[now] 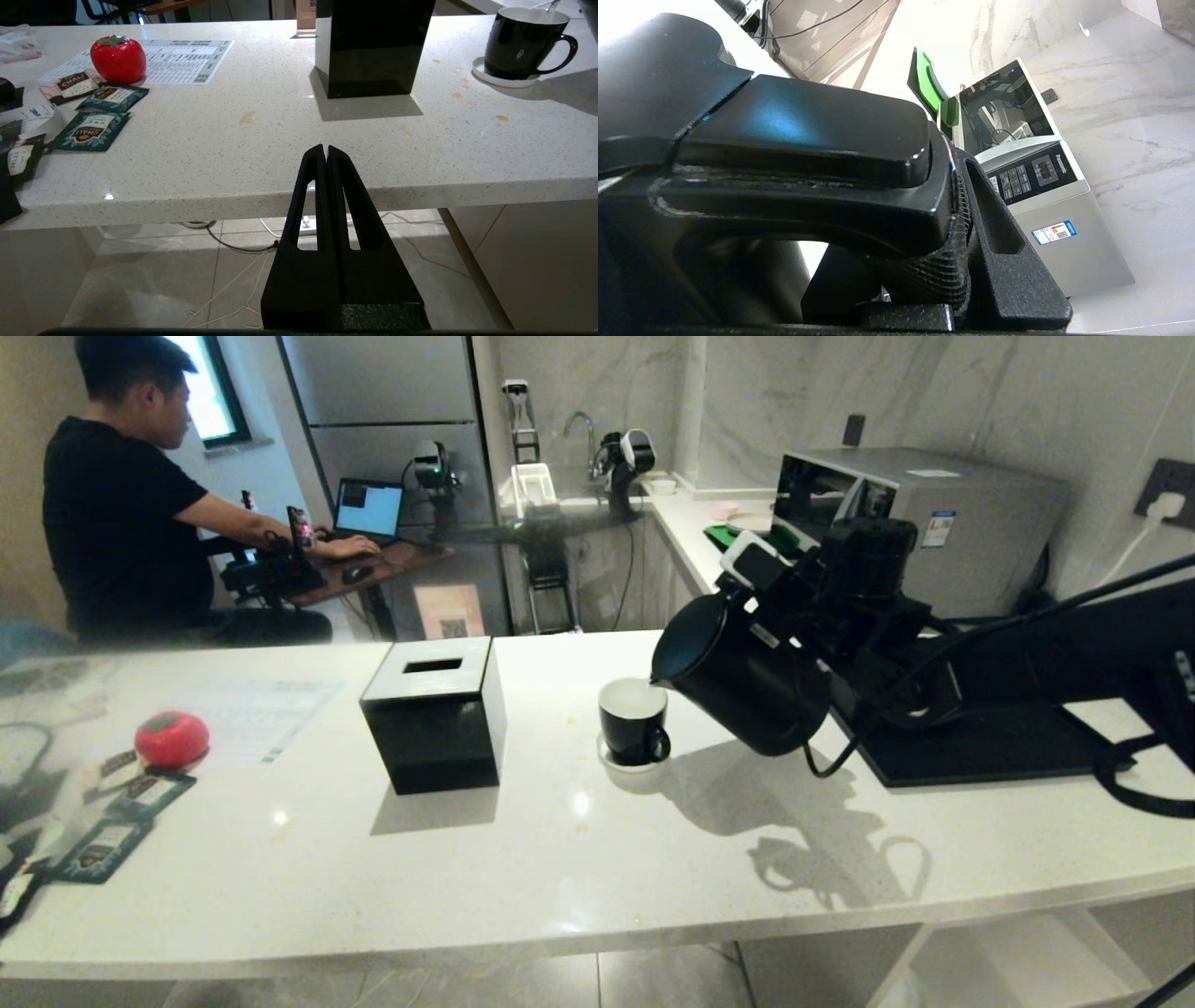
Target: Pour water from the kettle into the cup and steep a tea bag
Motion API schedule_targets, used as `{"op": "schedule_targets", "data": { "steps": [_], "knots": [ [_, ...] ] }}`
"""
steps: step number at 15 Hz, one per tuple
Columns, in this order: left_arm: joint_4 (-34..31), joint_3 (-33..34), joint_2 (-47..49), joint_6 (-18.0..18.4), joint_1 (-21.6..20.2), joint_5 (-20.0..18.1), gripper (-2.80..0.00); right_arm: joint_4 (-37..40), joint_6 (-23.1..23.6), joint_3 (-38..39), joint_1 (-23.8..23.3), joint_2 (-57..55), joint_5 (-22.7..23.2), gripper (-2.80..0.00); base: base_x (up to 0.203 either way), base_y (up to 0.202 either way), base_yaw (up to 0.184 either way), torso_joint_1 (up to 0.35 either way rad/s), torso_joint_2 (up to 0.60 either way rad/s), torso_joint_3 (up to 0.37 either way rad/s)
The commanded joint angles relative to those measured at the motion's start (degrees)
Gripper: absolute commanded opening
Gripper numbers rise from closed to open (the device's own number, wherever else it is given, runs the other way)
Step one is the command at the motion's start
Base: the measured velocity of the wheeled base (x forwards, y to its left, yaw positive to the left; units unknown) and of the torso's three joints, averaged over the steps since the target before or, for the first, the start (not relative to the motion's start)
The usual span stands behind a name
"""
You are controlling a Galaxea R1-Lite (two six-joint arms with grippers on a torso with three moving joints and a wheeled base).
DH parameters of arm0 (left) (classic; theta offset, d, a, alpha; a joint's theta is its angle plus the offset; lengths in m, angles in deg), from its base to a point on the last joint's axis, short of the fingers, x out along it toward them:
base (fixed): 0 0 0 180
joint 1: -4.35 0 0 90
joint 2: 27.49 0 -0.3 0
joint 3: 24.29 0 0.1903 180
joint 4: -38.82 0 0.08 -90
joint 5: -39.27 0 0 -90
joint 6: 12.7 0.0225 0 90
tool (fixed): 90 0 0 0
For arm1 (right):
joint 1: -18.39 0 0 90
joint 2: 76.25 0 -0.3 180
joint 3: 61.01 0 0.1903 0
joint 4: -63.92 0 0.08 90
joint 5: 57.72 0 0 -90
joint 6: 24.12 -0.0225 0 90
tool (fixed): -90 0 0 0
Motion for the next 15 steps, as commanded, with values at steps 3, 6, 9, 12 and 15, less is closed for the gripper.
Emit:
{"op": "schedule_targets", "data": {
  "steps": [3,6,9,12,15],
  "knots": [
    [0.04,0.00,-0.02,-0.06,0.00,0.04,-2.80,-0.40,0.32,0.16,0.02,0.04,-0.08,-2.80,0.000,0.000,0.000,0.000,0.00,0.000],
    [0.04,0.00,-0.02,-0.01,0.00,0.04,-2.80,-0.44,0.32,0.25,0.02,0.04,-0.08,-2.80,0.000,0.000,0.000,0.000,0.00,0.000],
    [0.04,0.00,-0.02,-0.09,0.00,0.04,-2.80,-0.49,0.32,0.34,0.02,0.04,-0.08,-2.80,0.000,0.000,0.000,0.000,0.00,0.000],
    [0.04,0.00,-0.02,-0.02,0.00,0.04,-2.80,-0.53,0.32,0.34,0.02,0.04,-0.08,-2.80,0.000,0.000,0.000,0.000,0.00,0.000],
    [0.04,0.00,-0.02,-0.06,0.00,0.04,-2.80,-0.53,0.36,0.52,0.02,0.04,-0.08,-2.80,0.000,0.000,0.000,0.000,0.00,0.000]
  ]
}}
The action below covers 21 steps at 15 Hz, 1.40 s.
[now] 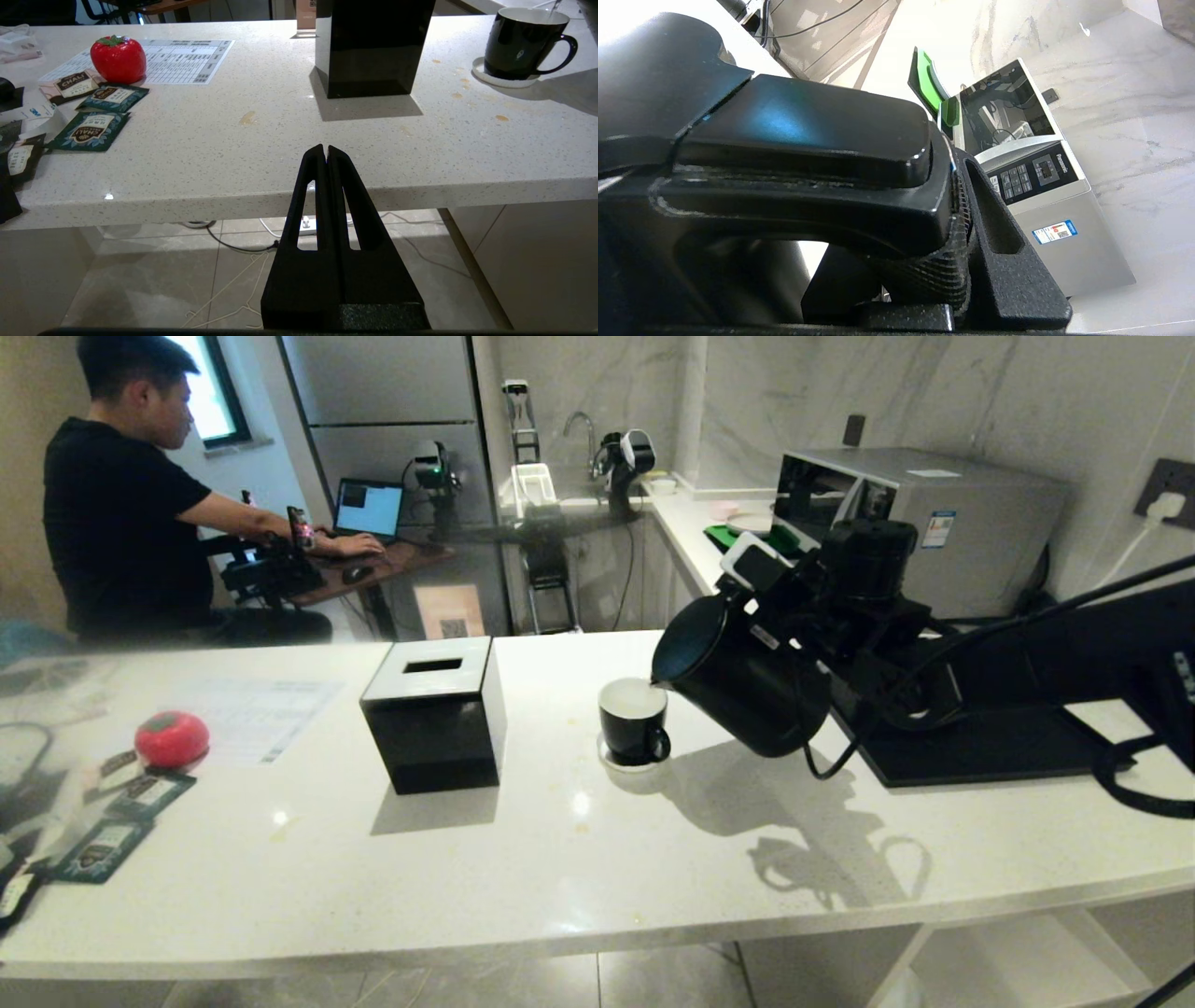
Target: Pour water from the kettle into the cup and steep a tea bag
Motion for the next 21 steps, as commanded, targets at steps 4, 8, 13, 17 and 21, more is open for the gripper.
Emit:
{"op": "schedule_targets", "data": {
  "steps": [4,8,13,17,21],
  "knots": [
    [0.04,0.00,-0.02,0.02,0.00,0.04,-2.80,-0.20,0.40,0.16,0.02,0.10,-0.10,-2.80,0.000,0.000,0.000,0.000,0.00,0.000],
    [0.04,0.00,-0.02,0.02,0.00,0.04,-2.80,-0.29,0.40,0.16,0.02,0.10,-0.10,-2.80,0.000,0.000,0.000,0.000,0.00,0.000],
    [0.04,0.00,-0.02,0.02,0.00,0.04,-2.80,-0.29,0.40,0.16,0.02,0.01,-0.10,-2.80,0.000,0.000,0.000,0.000,0.00,0.000],
    [0.04,0.00,0.05,-0.05,0.00,0.04,-2.80,-0.37,0.40,0.16,0.02,0.01,-0.10,-2.80,0.000,0.000,0.000,0.000,0.00,0.000],
    [0.04,0.00,-0.02,0.02,0.00,0.04,-2.80,-0.46,0.31,0.25,0.02,0.10,-0.10,-2.80,0.000,0.000,0.000,0.000,0.00,0.000]
  ]
}}
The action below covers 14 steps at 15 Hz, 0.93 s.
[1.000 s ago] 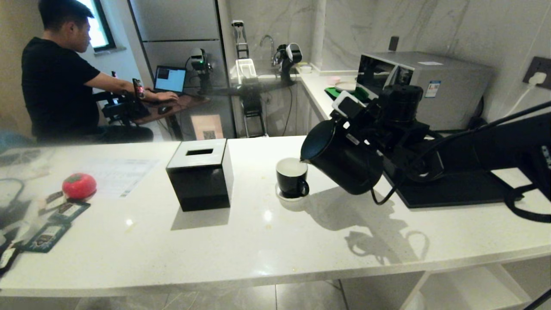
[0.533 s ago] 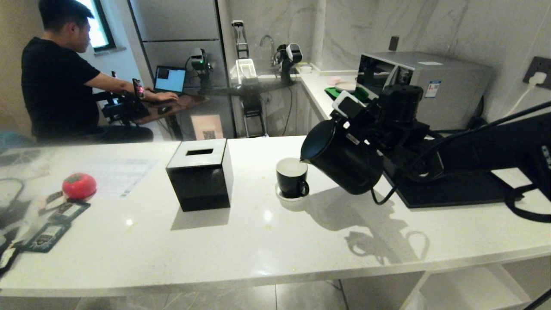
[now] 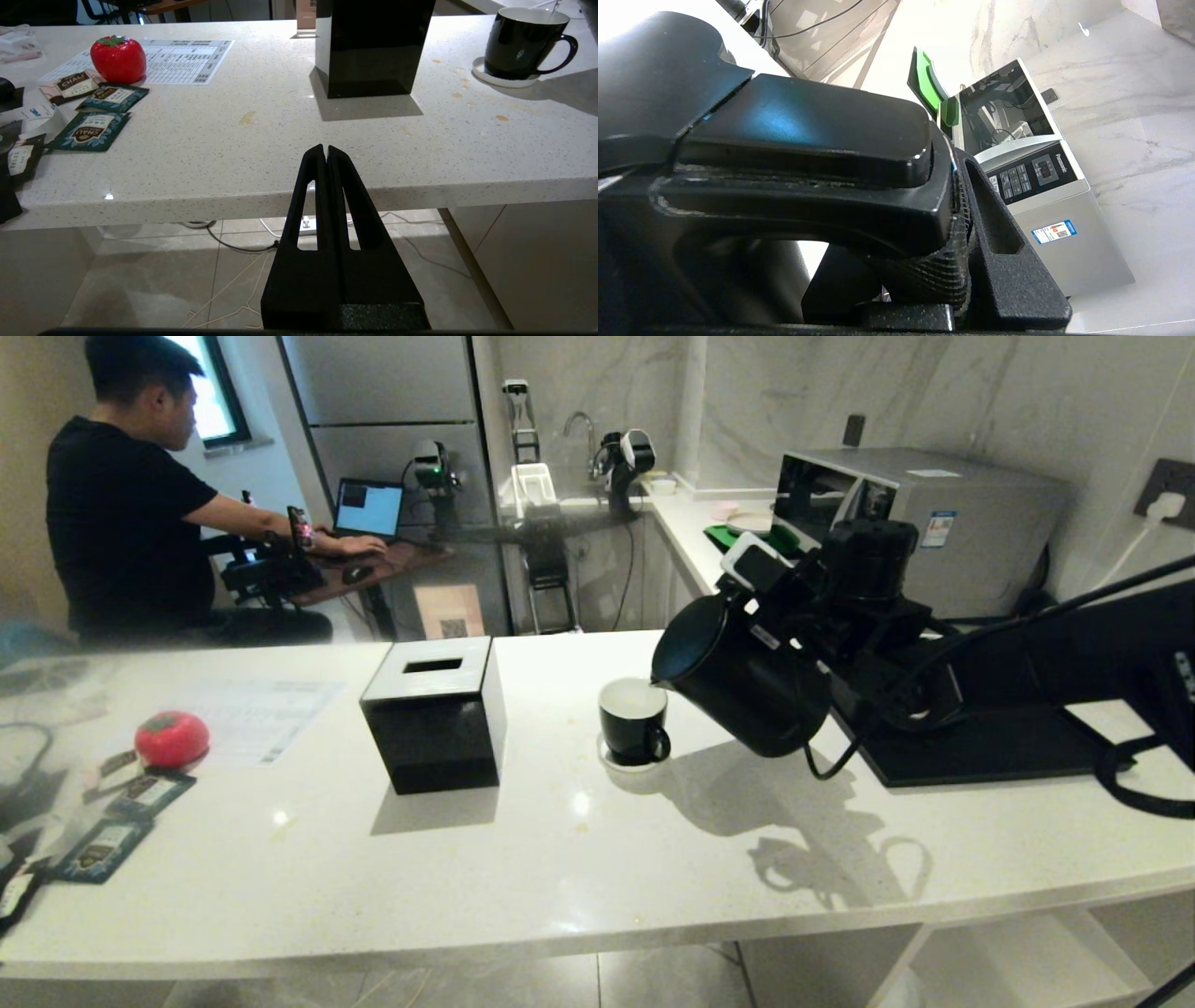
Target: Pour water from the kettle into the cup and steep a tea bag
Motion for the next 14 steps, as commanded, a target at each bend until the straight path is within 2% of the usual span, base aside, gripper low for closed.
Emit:
{"op": "schedule_targets", "data": {
  "steps": [1,10,14],
  "knots": [
    [0.03,0.00,-0.02,-0.10,0.00,0.04,-2.80,-0.24,0.22,0.16,0.02,0.02,-0.09,-2.80,0.000,0.000,0.000,0.000,0.00,0.000],
    [0.03,0.00,-0.02,-0.09,0.00,0.04,-2.80,-0.42,-0.23,1.31,0.28,0.90,0.09,-2.80,0.000,0.000,0.000,0.000,0.00,0.000],
    [0.03,0.00,-0.02,-0.07,0.00,0.04,-2.80,-0.77,-2.75,1.31,0.37,0.98,-0.09,-2.80,0.000,0.000,0.000,0.000,0.00,0.000]
  ]
}}
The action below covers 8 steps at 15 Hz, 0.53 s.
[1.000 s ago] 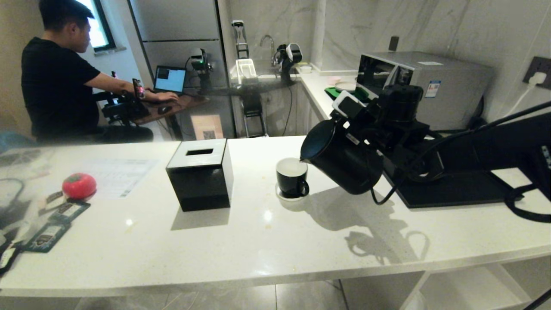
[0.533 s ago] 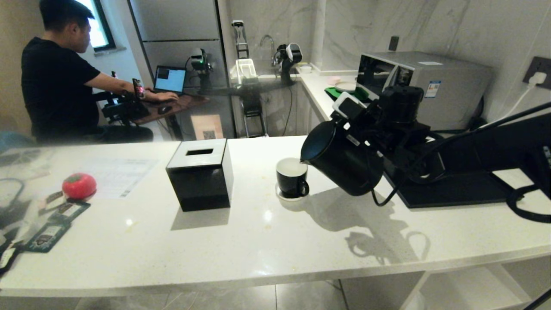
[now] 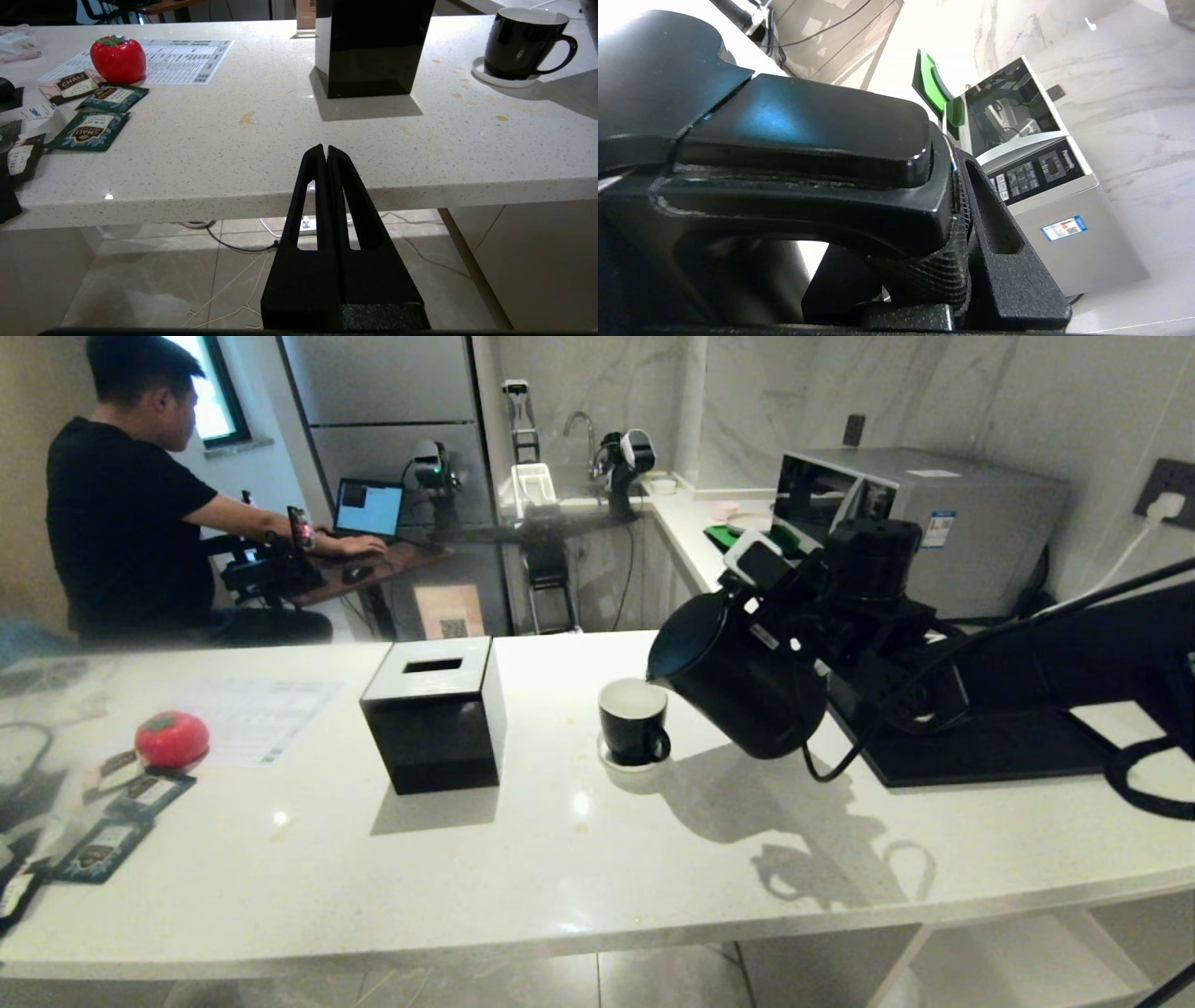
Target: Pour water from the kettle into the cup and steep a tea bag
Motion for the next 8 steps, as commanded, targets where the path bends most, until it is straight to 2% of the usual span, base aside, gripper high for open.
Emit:
{"op": "schedule_targets", "data": {
  "steps": [1,8],
  "knots": [
    [0.03,0.00,-0.02,0.05,0.00,0.04,-2.80,-0.22,-0.48,-0.03,0.03,0.09,-0.10,-2.80,0.000,0.000,0.000,0.000,0.00,0.000],
    [0.03,0.00,-0.02,0.04,0.00,0.04,-2.80,-0.05,-6.66,-0.12,-0.03,0.45,-0.63,-2.80,0.000,0.000,0.000,0.000,0.00,0.000]
  ]
}}
